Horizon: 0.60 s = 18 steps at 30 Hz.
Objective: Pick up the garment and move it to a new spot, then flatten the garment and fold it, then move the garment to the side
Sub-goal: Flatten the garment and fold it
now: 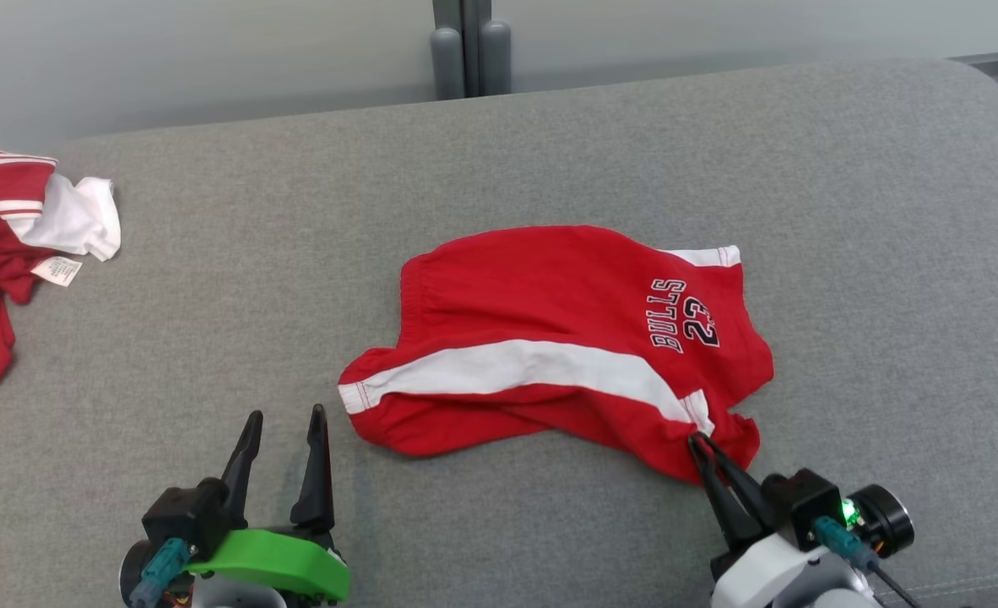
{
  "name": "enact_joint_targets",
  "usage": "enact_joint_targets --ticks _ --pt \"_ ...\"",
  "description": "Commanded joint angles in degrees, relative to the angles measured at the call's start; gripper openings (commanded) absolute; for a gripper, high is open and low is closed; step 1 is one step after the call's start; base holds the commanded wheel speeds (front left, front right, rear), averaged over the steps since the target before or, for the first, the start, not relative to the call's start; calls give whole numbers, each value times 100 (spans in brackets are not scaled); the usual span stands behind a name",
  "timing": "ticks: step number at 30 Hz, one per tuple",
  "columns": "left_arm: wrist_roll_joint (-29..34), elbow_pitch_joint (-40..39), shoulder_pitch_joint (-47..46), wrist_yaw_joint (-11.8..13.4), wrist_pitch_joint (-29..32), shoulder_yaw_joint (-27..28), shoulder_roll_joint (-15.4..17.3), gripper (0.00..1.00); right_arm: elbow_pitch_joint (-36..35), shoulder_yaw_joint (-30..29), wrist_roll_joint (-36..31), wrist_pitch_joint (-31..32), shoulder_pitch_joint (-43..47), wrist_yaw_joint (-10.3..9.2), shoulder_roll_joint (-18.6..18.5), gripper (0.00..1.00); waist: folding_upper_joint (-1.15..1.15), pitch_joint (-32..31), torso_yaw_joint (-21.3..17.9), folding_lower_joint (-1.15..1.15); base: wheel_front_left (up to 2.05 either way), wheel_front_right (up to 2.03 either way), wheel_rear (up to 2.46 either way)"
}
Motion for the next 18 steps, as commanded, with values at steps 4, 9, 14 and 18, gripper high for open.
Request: enact_joint_targets --ticks 4,9,14,18 --pt "68 0 -65 -20 2 21 19 100 -33 -39 -240 -27 323 -6 -44 31 0 5 -44 0 0 0 0" --pt "66 11 -78 -20 2 33 19 100 105 -105 -275 -28 502 -6 -6 100 0 5 -91 0 0 0 0" --pt "69 3 -36 -20 1 59 19 100 -62 -243 -29 -29 554 -6 9 100 0 -37 -163 0 0 0 0" --pt "51 -47 -10 -20 1 54 20 100 -522 -401 118 -29 465 -6 12 100 0 -119 -216 0 0 0 0"
